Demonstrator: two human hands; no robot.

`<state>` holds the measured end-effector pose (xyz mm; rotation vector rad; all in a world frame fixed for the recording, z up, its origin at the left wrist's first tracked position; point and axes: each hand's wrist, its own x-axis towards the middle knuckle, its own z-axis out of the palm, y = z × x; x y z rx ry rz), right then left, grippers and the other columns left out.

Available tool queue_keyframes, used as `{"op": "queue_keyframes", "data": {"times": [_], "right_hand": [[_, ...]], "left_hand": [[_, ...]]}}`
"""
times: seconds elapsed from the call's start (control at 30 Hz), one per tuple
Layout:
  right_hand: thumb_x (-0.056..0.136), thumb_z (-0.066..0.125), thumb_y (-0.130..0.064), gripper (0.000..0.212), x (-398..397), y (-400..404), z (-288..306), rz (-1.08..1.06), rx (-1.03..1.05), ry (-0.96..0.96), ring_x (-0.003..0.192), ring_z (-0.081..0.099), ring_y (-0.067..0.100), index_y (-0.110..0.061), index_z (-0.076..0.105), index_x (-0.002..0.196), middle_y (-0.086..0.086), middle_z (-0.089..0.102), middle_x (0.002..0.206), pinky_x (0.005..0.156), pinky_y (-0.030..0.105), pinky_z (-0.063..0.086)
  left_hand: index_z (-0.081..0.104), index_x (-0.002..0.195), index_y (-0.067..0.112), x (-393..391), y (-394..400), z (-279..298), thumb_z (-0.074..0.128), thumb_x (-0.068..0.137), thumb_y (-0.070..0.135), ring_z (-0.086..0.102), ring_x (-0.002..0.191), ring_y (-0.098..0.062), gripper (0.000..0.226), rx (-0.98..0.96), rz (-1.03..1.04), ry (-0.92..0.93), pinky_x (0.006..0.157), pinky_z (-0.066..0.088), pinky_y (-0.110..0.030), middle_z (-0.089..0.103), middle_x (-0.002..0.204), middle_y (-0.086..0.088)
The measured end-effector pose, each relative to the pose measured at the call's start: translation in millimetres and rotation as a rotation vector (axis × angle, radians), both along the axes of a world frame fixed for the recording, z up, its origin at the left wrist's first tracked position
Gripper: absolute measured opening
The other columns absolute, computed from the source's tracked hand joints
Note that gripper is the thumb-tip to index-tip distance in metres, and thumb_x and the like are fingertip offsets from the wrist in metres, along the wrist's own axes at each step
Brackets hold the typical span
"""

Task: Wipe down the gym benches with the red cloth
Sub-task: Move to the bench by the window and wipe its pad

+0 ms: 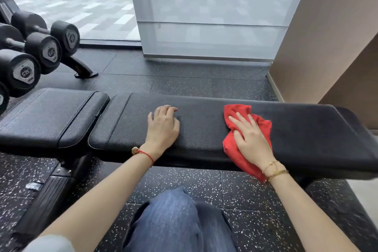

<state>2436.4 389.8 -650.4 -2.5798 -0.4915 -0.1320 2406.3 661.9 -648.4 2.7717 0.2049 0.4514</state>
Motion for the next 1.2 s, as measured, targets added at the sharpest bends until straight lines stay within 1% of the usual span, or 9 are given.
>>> {"op": "queue_keyframes", "data": {"times": [0.1, 0.2, 0.27, 0.4, 0.57, 0.73, 0.87, 0.93, 1.2], "right_hand": [[0.098, 0.042, -0.019, 0.046, 32.8, -39.9, 4.0, -0.211, -0.023, 0.038, 0.148, 0.012, 0.032, -0.024, 0.043, 0.144, 0.003, 0.027, 0.158, 0.123, 0.041, 0.004], [0.099, 0.036, -0.024, 0.047, 61.9, -41.7, 11.9, -0.365, -0.066, 0.109, 0.149, 0.006, 0.034, -0.024, 0.038, 0.147, 0.003, 0.021, 0.160, 0.122, 0.046, 0.000], [0.100, 0.035, -0.025, 0.048, 66.5, -19.1, 14.1, -0.308, -0.090, 0.114, 0.149, 0.003, 0.033, -0.024, 0.036, 0.148, 0.002, 0.018, 0.161, 0.121, 0.047, -0.002], [0.099, 0.038, -0.021, 0.048, 41.0, 21.3, 10.7, -0.025, -0.071, 0.078, 0.150, 0.004, 0.029, -0.025, 0.038, 0.147, -0.001, 0.021, 0.160, 0.122, 0.044, 0.000], [0.097, 0.044, -0.016, 0.048, 7.2, -21.1, 4.0, 0.021, -0.008, 0.017, 0.150, 0.009, 0.024, -0.027, 0.043, 0.143, -0.007, 0.027, 0.157, 0.122, 0.043, 0.005], [0.098, 0.043, -0.016, 0.045, 19.8, -90.9, 4.2, -0.214, 0.019, 0.028, 0.149, 0.011, 0.025, -0.026, 0.046, 0.142, -0.002, 0.030, 0.157, 0.123, 0.037, 0.004], [0.099, 0.038, -0.022, 0.046, 62.6, -109.5, 11.7, -0.441, -0.046, 0.088, 0.149, 0.008, 0.032, -0.024, 0.041, 0.145, 0.003, 0.024, 0.159, 0.122, 0.044, 0.002], [0.099, 0.036, -0.025, 0.048, 78.0, -99.7, 14.3, -0.475, -0.082, 0.117, 0.149, 0.005, 0.033, -0.025, 0.037, 0.147, 0.001, 0.019, 0.161, 0.121, 0.046, -0.001], [0.098, 0.041, -0.021, 0.046, 40.9, -66.2, 6.0, -0.110, -0.027, 0.060, 0.150, 0.006, 0.025, -0.030, 0.043, 0.143, -0.006, 0.025, 0.158, 0.122, 0.040, -0.001]], "left_hand": [[0.051, 0.131, 0.020, 7.7, -27.8, -2.4, 0.044, 0.094, 0.025, 0.039, 0.133, -0.019, 0.038, 0.019, -0.063, 0.002, 0.113, 0.027, -0.050, 0.049, 0.139, 0.003], [0.050, 0.132, 0.021, 13.9, -49.7, -5.1, 0.043, 0.095, 0.025, 0.037, 0.134, -0.020, 0.039, 0.030, -0.108, 0.007, 0.114, 0.026, -0.051, 0.048, 0.140, 0.003], [0.050, 0.132, 0.021, 17.7, -62.7, -5.4, 0.042, 0.095, 0.025, 0.036, 0.135, -0.020, 0.038, 0.027, -0.136, 0.007, 0.115, 0.024, -0.052, 0.047, 0.140, 0.003], [0.049, 0.133, 0.021, 27.1, -85.6, -0.4, 0.042, 0.095, 0.025, 0.035, 0.135, -0.019, 0.039, 0.048, -0.174, 0.010, 0.116, 0.022, -0.051, 0.046, 0.140, 0.004], [0.047, 0.135, 0.021, 40.3, -105.8, 1.4, 0.041, 0.094, 0.025, 0.034, 0.136, -0.020, 0.041, 0.065, -0.220, 0.020, 0.116, 0.021, -0.052, 0.045, 0.141, 0.002], [0.045, 0.134, 0.018, 49.8, -122.7, -3.8, 0.039, 0.096, 0.025, 0.033, 0.136, -0.024, 0.040, 0.095, -0.288, 0.042, 0.116, 0.020, -0.054, 0.043, 0.143, -0.001], [0.045, 0.133, 0.018, 53.9, -137.9, -8.4, 0.038, 0.096, 0.027, 0.032, 0.136, -0.025, 0.039, 0.089, -0.277, 0.049, 0.116, 0.020, -0.054, 0.042, 0.142, -0.003], [0.045, 0.134, 0.017, 54.1, -142.1, -11.3, 0.037, 0.096, 0.027, 0.031, 0.137, -0.025, 0.040, 0.079, -0.262, 0.048, 0.116, 0.019, -0.055, 0.041, 0.143, -0.003], [0.047, 0.131, 0.020, 53.2, -152.5, -9.8, 0.040, 0.095, 0.032, 0.031, 0.137, -0.023, 0.039, 0.075, -0.264, 0.032, 0.116, 0.018, -0.053, 0.042, 0.143, 0.000]]}}
